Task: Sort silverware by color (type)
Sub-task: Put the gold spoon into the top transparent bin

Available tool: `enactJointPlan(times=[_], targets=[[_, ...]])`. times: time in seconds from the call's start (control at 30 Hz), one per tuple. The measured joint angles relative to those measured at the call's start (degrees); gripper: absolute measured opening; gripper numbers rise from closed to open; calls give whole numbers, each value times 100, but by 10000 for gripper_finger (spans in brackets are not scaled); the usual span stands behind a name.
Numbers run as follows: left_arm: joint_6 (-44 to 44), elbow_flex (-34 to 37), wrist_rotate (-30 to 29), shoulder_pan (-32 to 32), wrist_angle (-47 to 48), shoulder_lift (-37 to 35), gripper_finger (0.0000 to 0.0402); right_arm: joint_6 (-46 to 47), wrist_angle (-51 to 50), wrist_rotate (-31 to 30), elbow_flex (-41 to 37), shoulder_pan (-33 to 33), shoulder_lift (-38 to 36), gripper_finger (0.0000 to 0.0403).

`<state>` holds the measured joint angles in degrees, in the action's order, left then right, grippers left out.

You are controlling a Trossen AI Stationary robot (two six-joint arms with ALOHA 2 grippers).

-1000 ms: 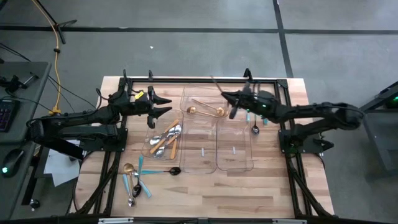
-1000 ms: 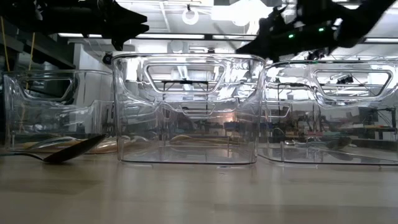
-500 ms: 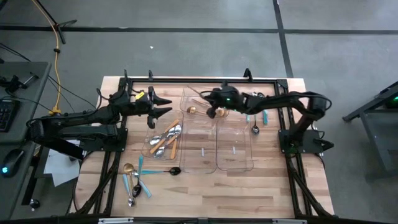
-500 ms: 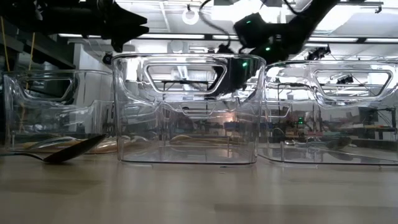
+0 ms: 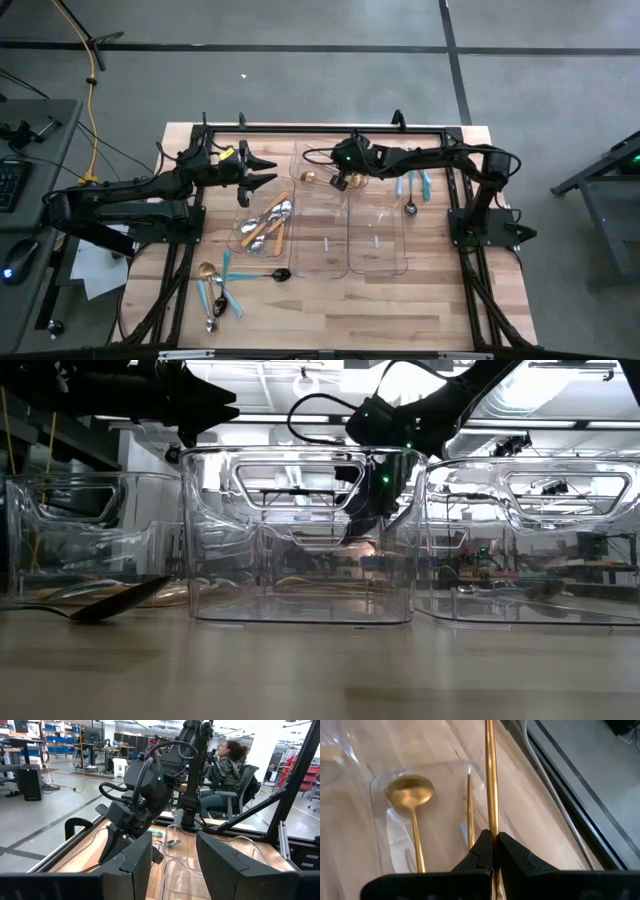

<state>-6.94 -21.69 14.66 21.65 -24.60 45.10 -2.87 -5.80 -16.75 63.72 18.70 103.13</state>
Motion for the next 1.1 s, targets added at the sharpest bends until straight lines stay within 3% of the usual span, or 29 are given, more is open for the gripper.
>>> enactJointPlan(times=[0.63, 1.1], targets=[[-46, 0, 0, 0, -2, 0, 145, 175, -942, 417, 0, 12, 0, 1], [-43, 0, -2, 0, -2, 0, 145, 437, -967, 432, 0, 55, 0, 7]])
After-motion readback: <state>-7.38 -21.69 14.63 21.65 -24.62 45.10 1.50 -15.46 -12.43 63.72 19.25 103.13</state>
